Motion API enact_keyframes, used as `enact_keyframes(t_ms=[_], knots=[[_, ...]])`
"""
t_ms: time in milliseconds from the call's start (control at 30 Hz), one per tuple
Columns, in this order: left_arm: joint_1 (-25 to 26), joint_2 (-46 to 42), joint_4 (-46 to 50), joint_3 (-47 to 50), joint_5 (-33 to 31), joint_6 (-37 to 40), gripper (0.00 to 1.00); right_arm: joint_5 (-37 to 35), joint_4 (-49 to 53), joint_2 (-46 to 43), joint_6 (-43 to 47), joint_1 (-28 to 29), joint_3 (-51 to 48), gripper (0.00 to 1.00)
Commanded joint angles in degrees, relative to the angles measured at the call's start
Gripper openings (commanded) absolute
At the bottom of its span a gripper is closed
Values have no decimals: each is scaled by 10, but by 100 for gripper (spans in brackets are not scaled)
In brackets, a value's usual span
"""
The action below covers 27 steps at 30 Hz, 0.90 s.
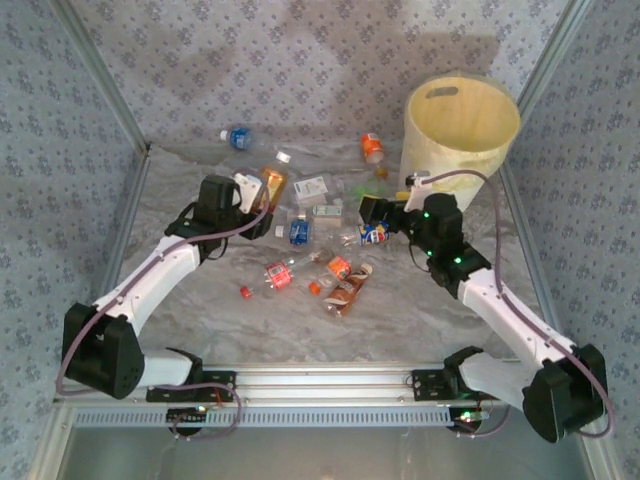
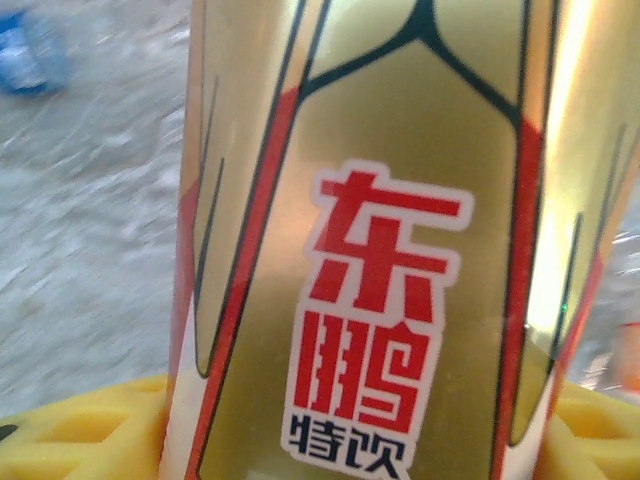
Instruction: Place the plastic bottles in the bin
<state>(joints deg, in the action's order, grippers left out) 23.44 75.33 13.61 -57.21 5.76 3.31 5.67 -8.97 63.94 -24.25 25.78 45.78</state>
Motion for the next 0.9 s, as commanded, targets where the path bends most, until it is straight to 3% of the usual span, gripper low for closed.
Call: enact_keyframes(t_ms=[0,167,300,400,500,567,867], knots=[[24,-2,-87,6,90,-33,26,14,-33,27,-57,19,40,100],[69,20,-114,-12,89,-26,26,120,-103,60,-138,33,51,100],[106,40,-109,-38,94,-13,26,184,-144,80,-131,47,60,100],[116,50,-125,-46,133,-24,26,157,-152,89,-123,58,64,100],[122,52,-153,-40,155,-41,26,46,-88,89,-129,60,77,100],[124,51,-167,-36,159,-50,26,13,-66,89,-127,60,81,100],[153,74,-141,-57,136,-19,27,104,-42,148,-102,65,145,100]])
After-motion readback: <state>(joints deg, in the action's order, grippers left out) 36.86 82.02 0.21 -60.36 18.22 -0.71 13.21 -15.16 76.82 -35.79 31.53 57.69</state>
